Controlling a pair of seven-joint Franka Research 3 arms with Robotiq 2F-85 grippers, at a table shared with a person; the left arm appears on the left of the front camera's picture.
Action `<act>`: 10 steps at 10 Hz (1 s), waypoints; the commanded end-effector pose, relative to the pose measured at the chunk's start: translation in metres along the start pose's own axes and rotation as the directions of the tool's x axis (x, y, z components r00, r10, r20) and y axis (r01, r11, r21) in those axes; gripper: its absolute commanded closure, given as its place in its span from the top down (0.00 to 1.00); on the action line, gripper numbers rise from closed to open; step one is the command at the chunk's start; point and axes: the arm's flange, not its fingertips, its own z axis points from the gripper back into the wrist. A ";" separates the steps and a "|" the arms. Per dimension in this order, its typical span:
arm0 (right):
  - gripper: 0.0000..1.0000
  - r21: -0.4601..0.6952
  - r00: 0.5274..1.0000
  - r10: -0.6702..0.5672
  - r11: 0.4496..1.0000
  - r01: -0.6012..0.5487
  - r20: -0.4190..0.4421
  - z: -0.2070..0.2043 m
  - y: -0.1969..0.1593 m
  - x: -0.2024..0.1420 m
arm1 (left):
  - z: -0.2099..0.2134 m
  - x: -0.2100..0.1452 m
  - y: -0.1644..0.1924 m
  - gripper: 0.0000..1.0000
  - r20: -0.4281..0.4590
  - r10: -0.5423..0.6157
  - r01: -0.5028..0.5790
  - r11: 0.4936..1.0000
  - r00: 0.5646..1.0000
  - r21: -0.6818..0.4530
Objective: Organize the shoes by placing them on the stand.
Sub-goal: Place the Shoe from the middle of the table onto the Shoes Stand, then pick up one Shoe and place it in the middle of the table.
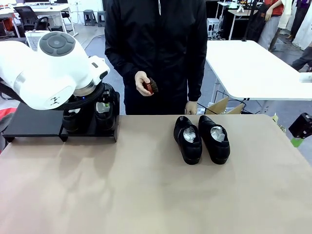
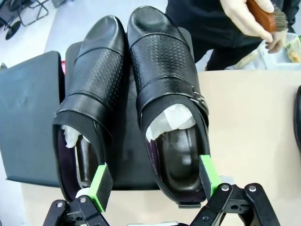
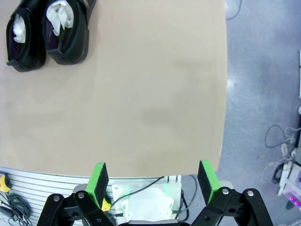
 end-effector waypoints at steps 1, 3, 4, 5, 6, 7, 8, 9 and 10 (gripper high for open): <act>1.00 -0.005 1.000 -0.006 1.000 0.006 0.003 0.001 0.000 -0.001 | -0.003 0.004 0.001 0.96 0.017 0.003 -0.003 1.000 1.000 0.005; 1.00 -0.005 1.000 -0.006 1.000 0.006 0.003 0.001 0.000 -0.001 | -0.003 0.004 0.001 0.96 0.017 0.003 -0.003 1.000 1.000 0.005; 1.00 -0.005 1.000 -0.006 1.000 0.006 0.003 0.001 0.000 -0.001 | -0.003 0.004 0.001 0.96 0.017 0.003 -0.003 1.000 1.000 0.005; 1.00 -0.005 1.000 -0.006 1.000 0.006 0.003 0.001 0.000 -0.001 | -0.003 0.004 0.001 0.96 0.017 0.003 -0.003 1.000 1.000 0.005; 1.00 -0.005 1.000 -0.006 1.000 0.006 0.003 0.001 0.000 -0.001 | -0.003 0.004 0.001 0.96 0.017 0.003 -0.003 1.000 1.000 0.005; 1.00 -0.005 1.000 -0.006 1.000 0.006 0.003 0.001 0.000 -0.001 | -0.003 0.001 0.002 0.96 -0.002 0.004 -0.004 1.000 1.000 0.001; 1.00 -0.005 1.000 -0.006 1.000 0.006 0.003 0.001 0.000 -0.001 | 0.033 0.002 0.003 0.96 -0.005 0.033 -0.033 0.999 0.999 -0.030; 1.00 -0.005 1.000 -0.006 1.000 0.006 0.003 0.001 0.000 -0.001 | 0.065 0.003 0.005 0.96 0.042 0.021 -0.020 1.000 0.999 -0.020; 1.00 -0.005 1.000 -0.006 1.000 0.006 0.003 0.001 0.000 -0.001 | 0.092 0.002 0.009 0.96 0.031 -0.002 0.002 1.000 1.000 -0.022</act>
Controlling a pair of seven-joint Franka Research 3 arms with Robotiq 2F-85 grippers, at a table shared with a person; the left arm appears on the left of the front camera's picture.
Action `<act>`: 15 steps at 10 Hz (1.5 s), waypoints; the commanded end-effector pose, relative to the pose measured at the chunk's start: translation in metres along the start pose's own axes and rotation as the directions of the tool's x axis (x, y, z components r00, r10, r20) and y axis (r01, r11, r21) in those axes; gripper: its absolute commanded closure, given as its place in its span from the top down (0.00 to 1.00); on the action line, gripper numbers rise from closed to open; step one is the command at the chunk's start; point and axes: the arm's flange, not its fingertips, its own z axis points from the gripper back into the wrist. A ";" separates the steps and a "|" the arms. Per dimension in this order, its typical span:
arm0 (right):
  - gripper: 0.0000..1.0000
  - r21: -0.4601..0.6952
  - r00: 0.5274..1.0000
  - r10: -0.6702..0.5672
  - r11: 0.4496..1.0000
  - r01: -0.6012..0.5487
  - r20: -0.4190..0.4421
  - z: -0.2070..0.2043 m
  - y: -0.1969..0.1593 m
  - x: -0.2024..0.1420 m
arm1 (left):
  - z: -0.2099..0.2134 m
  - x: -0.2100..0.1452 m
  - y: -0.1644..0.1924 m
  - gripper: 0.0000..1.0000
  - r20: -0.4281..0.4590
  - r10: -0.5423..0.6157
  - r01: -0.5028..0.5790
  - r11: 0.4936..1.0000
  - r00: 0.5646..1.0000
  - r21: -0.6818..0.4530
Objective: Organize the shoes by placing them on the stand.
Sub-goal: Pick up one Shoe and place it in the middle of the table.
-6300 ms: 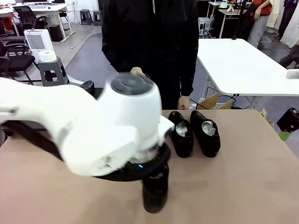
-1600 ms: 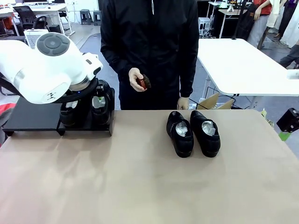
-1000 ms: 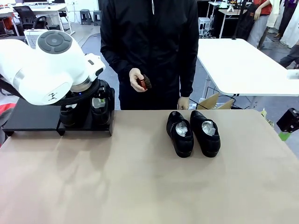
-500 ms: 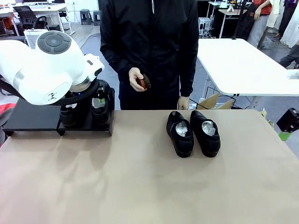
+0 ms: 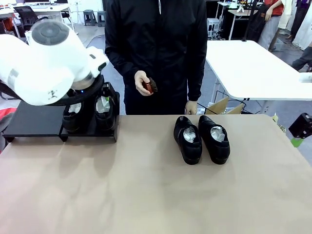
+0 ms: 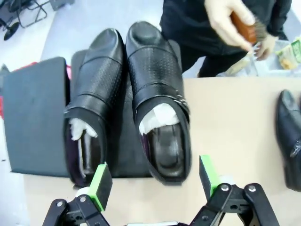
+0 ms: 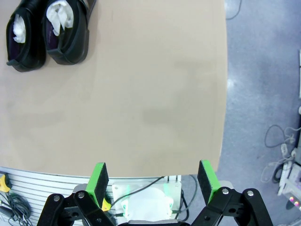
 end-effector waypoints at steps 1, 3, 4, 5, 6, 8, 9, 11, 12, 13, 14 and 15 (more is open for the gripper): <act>1.00 -0.005 1.000 -0.006 1.000 0.006 0.004 0.001 0.000 -0.001 | 0.062 -0.005 0.020 0.96 -0.060 -0.059 0.059 0.998 0.996 -0.005; 1.00 -0.005 1.000 -0.006 1.000 0.006 0.004 0.001 0.000 -0.001 | 0.084 -0.010 0.036 0.96 -0.103 -0.086 0.082 0.996 0.991 -0.040; 1.00 0.000 1.000 0.000 1.000 0.000 0.000 0.000 0.000 0.000 | 0.086 -0.015 0.043 0.96 -0.180 -0.111 0.100 0.993 0.977 -0.066; 1.00 0.018 0.997 0.063 0.998 -0.064 0.042 0.012 0.032 0.000 | 0.081 -0.019 0.051 0.96 -0.241 -0.101 0.084 0.993 0.965 -0.078; 1.00 0.031 0.989 0.125 0.991 -0.128 0.079 0.027 0.060 0.001 | 0.074 -0.021 0.054 0.96 -0.288 -0.095 0.072 0.993 0.953 -0.088; 1.00 0.031 0.974 0.207 0.977 -0.211 0.090 0.033 0.106 0.018 | 0.079 -0.022 0.047 0.96 -0.235 -0.092 0.079 0.995 0.968 -0.067; 1.00 0.076 0.971 0.240 0.968 -0.241 0.024 0.019 0.126 0.034 | 0.079 -0.022 0.047 0.96 -0.235 -0.092 0.079 0.995 0.968 -0.067; 1.00 0.034 0.969 0.234 0.971 -0.237 0.072 0.035 0.119 0.005 | 0.079 -0.022 0.047 0.96 -0.235 -0.092 0.079 0.995 0.968 -0.067; 1.00 0.034 0.969 0.234 0.971 -0.237 0.072 0.035 0.119 0.005 | 0.079 -0.022 0.047 0.96 -0.235 -0.092 0.079 0.995 0.968 -0.067; 1.00 0.034 0.969 0.234 0.971 -0.237 0.072 0.035 0.119 0.005 | 0.079 -0.022 0.047 0.96 -0.235 -0.092 0.079 0.995 0.968 -0.067; 1.00 0.045 0.970 0.243 0.969 -0.244 0.032 0.021 0.132 0.019 | 0.079 -0.022 0.047 0.96 -0.235 -0.092 0.079 0.995 0.968 -0.067; 1.00 0.060 0.981 0.154 0.985 -0.162 0.119 0.025 0.150 0.016 | 0.079 -0.022 0.047 0.96 -0.235 -0.092 0.079 0.995 0.968 -0.067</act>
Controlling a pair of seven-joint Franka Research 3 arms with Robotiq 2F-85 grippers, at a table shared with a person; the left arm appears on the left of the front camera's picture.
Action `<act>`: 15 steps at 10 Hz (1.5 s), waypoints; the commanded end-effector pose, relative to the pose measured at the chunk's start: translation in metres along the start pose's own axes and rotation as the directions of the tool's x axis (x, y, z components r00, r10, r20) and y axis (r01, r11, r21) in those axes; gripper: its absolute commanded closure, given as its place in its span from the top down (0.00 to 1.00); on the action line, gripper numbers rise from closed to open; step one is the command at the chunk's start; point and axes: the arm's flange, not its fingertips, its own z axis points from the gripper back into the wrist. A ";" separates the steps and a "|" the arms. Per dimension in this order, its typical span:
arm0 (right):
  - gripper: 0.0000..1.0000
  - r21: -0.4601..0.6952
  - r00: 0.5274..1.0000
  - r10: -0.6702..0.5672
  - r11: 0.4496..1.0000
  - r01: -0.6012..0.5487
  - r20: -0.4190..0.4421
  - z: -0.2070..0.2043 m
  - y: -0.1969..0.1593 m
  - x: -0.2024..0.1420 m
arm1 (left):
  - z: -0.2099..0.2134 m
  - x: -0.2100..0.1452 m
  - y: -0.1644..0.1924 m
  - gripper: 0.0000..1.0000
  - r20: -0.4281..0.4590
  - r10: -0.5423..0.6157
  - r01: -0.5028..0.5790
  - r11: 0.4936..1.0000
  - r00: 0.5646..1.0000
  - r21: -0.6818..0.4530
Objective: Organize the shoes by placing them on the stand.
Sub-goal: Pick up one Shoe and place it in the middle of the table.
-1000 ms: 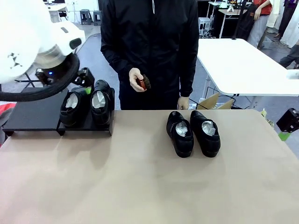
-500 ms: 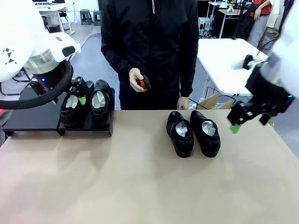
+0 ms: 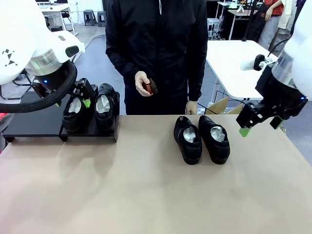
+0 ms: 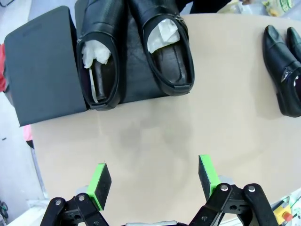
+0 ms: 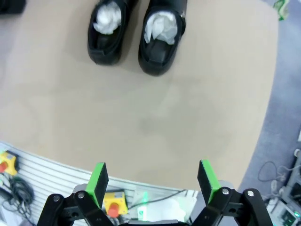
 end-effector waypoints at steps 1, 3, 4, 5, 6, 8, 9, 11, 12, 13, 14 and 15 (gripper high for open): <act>1.00 -0.011 0.994 -0.100 0.995 0.100 0.035 -0.026 0.028 0.030 | 0.000 0.000 0.002 0.96 0.014 0.000 0.000 1.000 1.000 0.009; 1.00 0.009 0.988 -0.148 0.989 0.148 -0.046 -0.082 0.037 0.087 | 0.000 0.000 0.002 0.96 0.014 0.000 0.000 1.000 1.000 0.009; 1.00 0.023 0.982 -0.164 0.986 0.167 -0.092 -0.108 0.036 0.105 | 0.000 0.000 0.002 0.96 0.014 0.000 0.000 1.000 1.000 0.009; 1.00 0.016 0.977 -0.198 0.980 0.200 -0.074 -0.126 0.040 0.117 | 0.000 0.000 0.002 0.96 0.014 0.000 0.000 1.000 1.000 0.009; 1.00 0.043 0.974 -0.216 0.975 0.219 -0.070 -0.136 0.046 0.124 | 0.000 0.000 0.002 0.96 0.014 0.000 0.000 1.000 1.000 0.009; 1.00 0.033 0.974 -0.226 0.973 0.227 -0.026 -0.148 0.058 0.131 | 0.000 0.000 0.002 0.96 0.014 0.000 0.000 1.000 1.000 0.009; 0.90 0.035 0.978 -0.210 0.977 0.210 0.012 -0.150 0.058 0.133 | 0.000 0.000 0.002 0.96 0.014 0.000 0.000 1.000 1.000 0.009; 0.51 0.036 0.979 -0.206 0.978 0.206 -0.007 -0.156 0.059 0.136 | 0.000 0.000 0.002 0.96 0.014 0.000 0.000 1.000 1.000 0.009; 0.51 0.041 0.977 -0.213 0.976 0.213 -0.007 -0.161 0.058 0.137 | 0.000 0.000 0.002 0.96 0.014 0.000 0.000 1.000 1.000 0.009; 0.51 0.053 0.975 -0.223 0.973 0.223 -0.001 -0.169 0.056 0.140 | 0.000 0.000 0.002 0.96 0.014 0.000 0.000 1.000 1.000 0.009; 0.51 0.061 0.972 -0.234 0.971 0.233 0.005 -0.174 0.056 0.143 | 0.000 0.000 0.002 0.96 0.014 0.000 0.000 1.000 1.000 0.009; 0.51 0.062 0.970 -0.245 0.968 0.245 -0.002 -0.182 0.055 0.145 | 0.000 0.000 0.002 0.96 0.014 0.000 0.000 1.000 1.000 0.009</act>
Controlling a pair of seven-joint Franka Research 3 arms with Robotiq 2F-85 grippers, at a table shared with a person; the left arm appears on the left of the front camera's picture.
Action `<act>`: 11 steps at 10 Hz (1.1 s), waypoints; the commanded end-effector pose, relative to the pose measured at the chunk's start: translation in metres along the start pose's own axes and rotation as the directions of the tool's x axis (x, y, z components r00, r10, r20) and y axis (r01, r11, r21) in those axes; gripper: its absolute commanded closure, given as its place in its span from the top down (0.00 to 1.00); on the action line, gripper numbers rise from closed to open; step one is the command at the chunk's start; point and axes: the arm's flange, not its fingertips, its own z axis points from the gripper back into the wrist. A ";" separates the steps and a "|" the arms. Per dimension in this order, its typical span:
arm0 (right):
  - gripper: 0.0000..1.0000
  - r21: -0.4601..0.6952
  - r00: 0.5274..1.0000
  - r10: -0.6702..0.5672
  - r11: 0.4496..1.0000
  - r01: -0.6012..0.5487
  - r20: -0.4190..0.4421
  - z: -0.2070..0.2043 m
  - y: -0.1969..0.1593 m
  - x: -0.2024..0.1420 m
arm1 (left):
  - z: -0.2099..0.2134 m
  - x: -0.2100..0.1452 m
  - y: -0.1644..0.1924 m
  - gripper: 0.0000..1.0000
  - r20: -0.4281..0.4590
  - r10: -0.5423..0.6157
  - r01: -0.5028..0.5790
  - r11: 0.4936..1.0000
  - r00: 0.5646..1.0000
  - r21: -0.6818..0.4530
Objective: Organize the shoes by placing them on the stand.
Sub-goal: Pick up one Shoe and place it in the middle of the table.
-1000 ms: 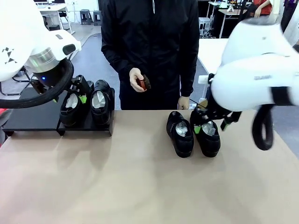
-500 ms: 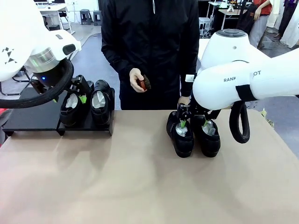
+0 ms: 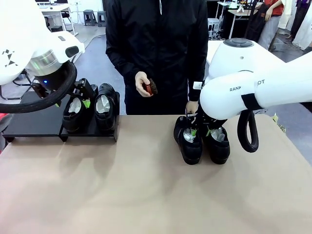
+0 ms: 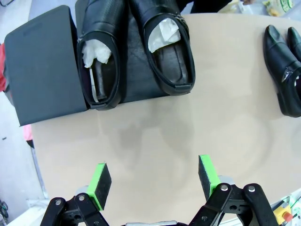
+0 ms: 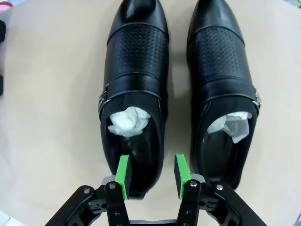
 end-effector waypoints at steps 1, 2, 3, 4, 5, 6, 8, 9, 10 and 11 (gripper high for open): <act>0.51 -0.004 0.999 -0.045 0.999 0.046 0.017 -0.014 0.005 0.008 | 0.001 0.000 0.002 0.96 0.015 -0.001 0.001 1.000 1.000 0.007; 0.51 -0.007 0.999 -0.043 0.999 0.043 0.006 -0.023 0.006 0.010 | 0.001 0.000 0.002 0.96 0.015 -0.001 0.001 1.000 1.000 0.007; 0.51 -0.013 0.999 -0.048 0.999 0.048 -0.001 -0.030 0.006 0.012 | 0.001 0.000 0.002 0.96 0.015 -0.001 0.001 1.000 1.000 0.007; 0.51 -0.028 0.999 -0.045 0.999 0.045 -0.001 -0.037 0.007 0.013 | 0.001 0.000 0.002 0.96 0.015 -0.001 0.001 1.000 1.000 0.007; 0.51 -0.032 0.999 -0.045 0.999 0.044 -0.013 -0.046 0.008 0.015 | 0.001 0.000 0.002 0.96 0.015 -0.001 0.001 1.000 1.000 0.007; 0.51 -0.046 0.999 -0.040 0.998 0.038 -0.031 -0.053 0.009 0.015 | 0.001 0.000 0.002 0.96 0.015 -0.001 0.001 1.000 1.000 0.007; 0.51 -0.074 0.999 -0.020 0.997 0.017 -0.038 -0.060 0.010 0.014 | 0.001 0.000 0.002 0.96 0.015 -0.001 0.001 1.000 1.000 0.007; 0.42 -0.082 0.999 -0.008 0.997 0.003 -0.049 -0.062 0.011 0.013 | 0.001 0.000 0.002 0.96 0.015 -0.001 0.001 1.000 1.000 0.007; 0.23 -0.087 0.999 -0.002 0.996 -0.002 -0.049 -0.062 0.010 0.012 | 0.001 0.000 0.002 0.96 0.015 -0.001 0.001 1.000 1.000 0.007; 0.04 -0.088 0.999 0.001 0.996 -0.005 -0.045 -0.061 0.010 0.012 | 0.001 0.000 0.002 0.96 0.015 -0.001 0.001 1.000 1.000 0.007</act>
